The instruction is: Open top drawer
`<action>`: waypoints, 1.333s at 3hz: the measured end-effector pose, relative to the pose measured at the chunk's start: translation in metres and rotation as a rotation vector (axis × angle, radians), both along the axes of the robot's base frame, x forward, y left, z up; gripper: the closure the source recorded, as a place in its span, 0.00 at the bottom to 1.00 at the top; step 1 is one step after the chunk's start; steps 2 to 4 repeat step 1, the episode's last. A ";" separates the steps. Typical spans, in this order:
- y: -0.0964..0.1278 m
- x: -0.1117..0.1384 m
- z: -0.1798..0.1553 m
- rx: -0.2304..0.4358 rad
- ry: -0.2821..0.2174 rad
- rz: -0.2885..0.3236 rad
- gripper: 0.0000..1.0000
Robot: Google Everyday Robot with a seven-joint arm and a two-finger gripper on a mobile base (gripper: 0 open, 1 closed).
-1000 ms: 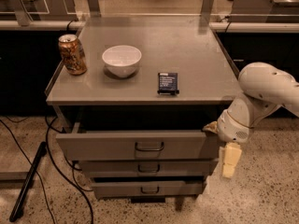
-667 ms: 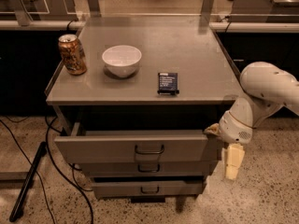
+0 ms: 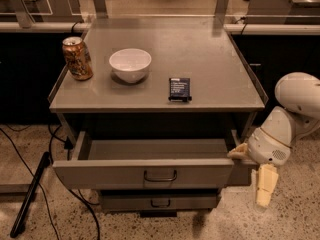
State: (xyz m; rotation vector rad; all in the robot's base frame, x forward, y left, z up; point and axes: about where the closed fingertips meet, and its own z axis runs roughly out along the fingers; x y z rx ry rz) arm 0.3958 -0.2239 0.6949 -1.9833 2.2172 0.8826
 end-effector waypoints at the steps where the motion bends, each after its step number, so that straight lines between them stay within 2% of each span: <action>1: 0.000 0.000 0.000 0.000 0.000 0.000 0.00; 4: 0.000 0.000 0.000 0.000 0.000 0.000 0.00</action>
Offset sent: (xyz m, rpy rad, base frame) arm 0.0000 0.0000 0.0000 0.0000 0.0000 0.0000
